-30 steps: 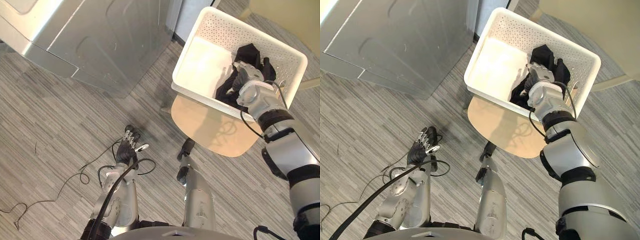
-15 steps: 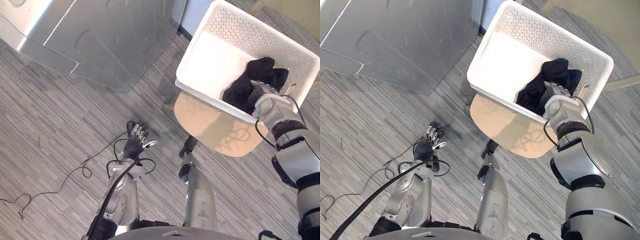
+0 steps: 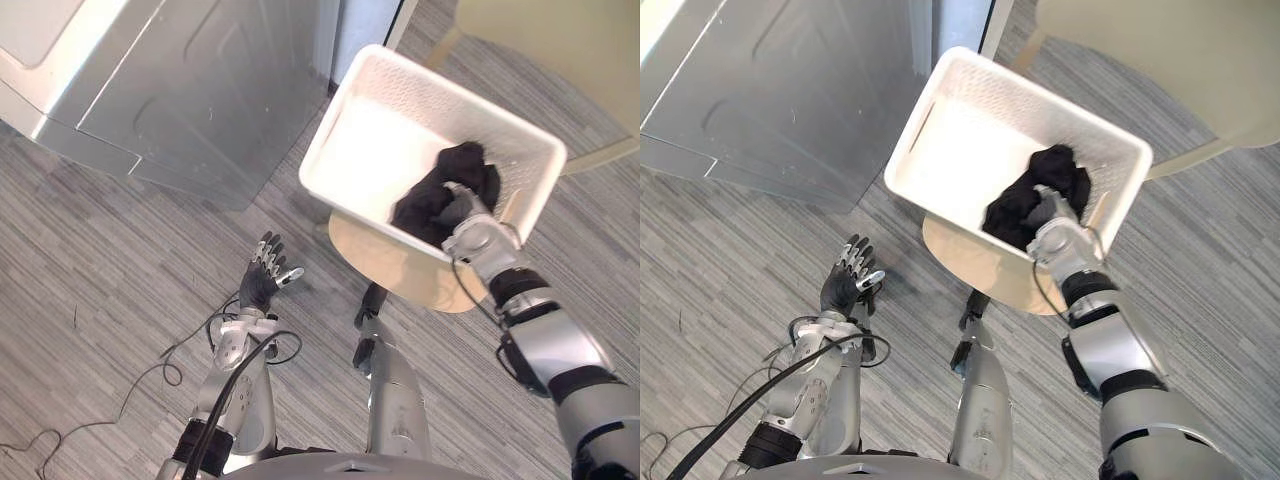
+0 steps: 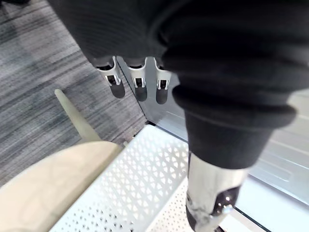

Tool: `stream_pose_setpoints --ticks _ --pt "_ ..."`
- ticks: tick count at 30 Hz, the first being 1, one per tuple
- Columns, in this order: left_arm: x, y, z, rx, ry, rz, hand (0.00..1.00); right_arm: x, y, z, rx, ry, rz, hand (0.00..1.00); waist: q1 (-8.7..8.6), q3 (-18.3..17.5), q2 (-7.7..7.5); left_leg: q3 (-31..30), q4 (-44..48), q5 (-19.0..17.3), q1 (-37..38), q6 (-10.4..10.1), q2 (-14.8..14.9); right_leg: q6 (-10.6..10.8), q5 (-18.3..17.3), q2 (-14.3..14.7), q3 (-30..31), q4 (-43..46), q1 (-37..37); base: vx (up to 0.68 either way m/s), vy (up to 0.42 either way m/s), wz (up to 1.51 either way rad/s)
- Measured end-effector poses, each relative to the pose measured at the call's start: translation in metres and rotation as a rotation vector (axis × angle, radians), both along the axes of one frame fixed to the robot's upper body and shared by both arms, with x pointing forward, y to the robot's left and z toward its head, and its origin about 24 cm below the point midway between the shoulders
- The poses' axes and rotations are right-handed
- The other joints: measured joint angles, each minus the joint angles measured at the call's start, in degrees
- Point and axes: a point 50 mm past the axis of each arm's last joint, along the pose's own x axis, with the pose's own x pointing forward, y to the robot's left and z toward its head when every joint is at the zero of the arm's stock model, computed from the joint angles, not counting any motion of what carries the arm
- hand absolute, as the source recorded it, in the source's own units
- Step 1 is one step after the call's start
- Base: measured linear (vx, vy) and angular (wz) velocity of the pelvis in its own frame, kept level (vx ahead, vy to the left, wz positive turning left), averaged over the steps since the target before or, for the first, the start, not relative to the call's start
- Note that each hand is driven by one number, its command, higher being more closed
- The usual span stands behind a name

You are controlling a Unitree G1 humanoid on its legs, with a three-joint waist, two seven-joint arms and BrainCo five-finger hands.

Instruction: Pick up the laundry basket with both hands and put the clothes into the washing machine.

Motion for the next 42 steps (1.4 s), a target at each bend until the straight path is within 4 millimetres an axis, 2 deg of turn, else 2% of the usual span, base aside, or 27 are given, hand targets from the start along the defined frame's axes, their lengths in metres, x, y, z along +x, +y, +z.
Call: stream_pose_setpoints --ticks 2,3,5,7,11,13,19,28,32,35,36,39,42 --pt "0.002 -0.002 0.001 -0.004 -0.003 -0.005 0.0 -0.009 0.019 -0.023 0.081 0.024 0.025 1.0 -0.07 -0.07 -0.02 -0.09 -0.07 -0.22 2.26 -0.27 0.46 -0.26 -0.42 0.4 -0.27 0.02 2.34 0.01 -0.053 0.0" --pt "0.002 -0.003 0.001 -0.006 -0.003 -0.005 0.0 -0.012 0.024 -0.029 0.106 0.03 0.03 1.0 -0.05 -0.07 -0.02 -0.1 -0.13 -0.28 2.93 -0.34 0.52 -0.23 -0.55 0.45 -0.37 0.02 3.02 0.0 -0.044 0.04" --pt "0.002 -0.003 0.001 -0.002 -0.003 -0.006 0.0 -0.028 0.038 -0.054 0.209 0.066 0.039 1.0 -0.03 -0.19 -0.11 -0.15 -0.37 -0.61 5.18 -0.55 0.55 -0.15 -1.19 0.46 -0.54 0.1 5.23 0.0 -0.031 0.06" --pt "0.003 0.0 0.001 0.009 -0.005 -0.006 0.0 -0.041 0.047 -0.071 0.282 0.098 0.04 1.0 0.07 -0.2 -0.14 -0.22 -1.51 -0.48 7.33 -0.65 0.28 0.02 -1.36 0.45 -0.56 -0.06 7.04 -0.01 -0.013 0.06" --pt "0.001 0.006 -0.005 0.061 0.012 -0.008 0.0 -0.065 0.05 -0.1 0.416 0.168 -0.017 1.0 0.1 -2.77 -0.87 -0.2 -4.11 0.19 10.06 -0.95 -0.23 0.65 -1.12 0.6 -0.57 -1.69 9.34 -0.01 -0.005 0.03" --pt "0.0 0.013 -0.01 0.094 0.029 -0.008 0.0 -0.075 0.042 -0.11 0.457 0.183 -0.074 1.0 -0.16 -4.11 -1.44 -0.22 -5.62 0.39 12.24 -1.03 -0.78 1.03 -0.62 0.58 -0.45 -3.39 11.53 0.0 0.0 0.0" --pt "-0.011 0.031 -0.029 0.165 0.105 0.0 0.0 -0.075 0.023 -0.102 0.495 0.122 -0.146 1.0 -1.87 -7.08 -4.4 0.15 -7.17 0.58 14.11 -1.1 -1.7 1.74 1.21 0.53 0.85 -6.84 13.45 0.01 0.004 -0.05" --pt "-0.024 0.044 -0.043 0.217 0.164 -0.012 0.0 -0.081 0.006 -0.085 0.511 0.006 -0.175 1.0 -3.03 -8.42 -4.68 1.36 -8.46 0.62 17.03 -1.23 -2.02 2.04 1.7 0.7 2.29 -8.33 15.45 0.02 -0.005 -0.07" --pt "-0.03 0.046 -0.048 0.283 0.173 -0.028 0.0 -0.083 0.007 -0.069 0.508 -0.08 -0.143 1.0 -4.12 -9.5 -4.64 2.0 -9.23 0.49 19.02 -1.26 -2.1 2.36 1.83 0.91 2.96 -9.28 17.07 0.03 -0.009 -0.1" --pt "-0.032 0.044 -0.047 0.358 0.155 -0.065 0.0 -0.085 0.005 -0.051 0.471 -0.165 -0.105 1.0 -4.42 -11.77 -4.74 2.73 -9.27 0.04 19.96 -1.4 -2.1 2.43 1.78 0.95 3.65 -9.62 17.57 0.05 -0.008 -0.1" --pt "-0.032 0.043 -0.045 0.378 0.14 -0.079 0.0 -0.085 0.004 -0.047 0.462 -0.188 -0.086 0.0 -4.44 -12.01 -4.71 2.98 -9.27 -0.01 20.79 -1.32 -2.11 2.45 1.77 0.96 3.85 -9.79 18.33 0.05 -0.006 -0.09" --pt "-0.033 0.04 -0.046 0.394 0.134 -0.103 0.0 -0.086 0.003 -0.045 0.451 -0.192 -0.062 0.0 -4.61 -13.08 -4.75 3.1 -9.28 -0.34 21.52 -1.57 -2.09 2.62 1.64 1.02 4.06 -9.89 19.02 0.02 -0.005 -0.03" --pt "-0.033 0.037 -0.046 0.395 0.133 -0.121 0.0 -0.089 0.01 -0.051 0.425 -0.135 0.004 0.0 -4.72 -13.27 -4.77 3.1 -9.28 -0.35 21.53 -1.57 -2.07 2.64 1.63 1.05 4.2 -9.83 18.97 0.0 0.0 0.0"
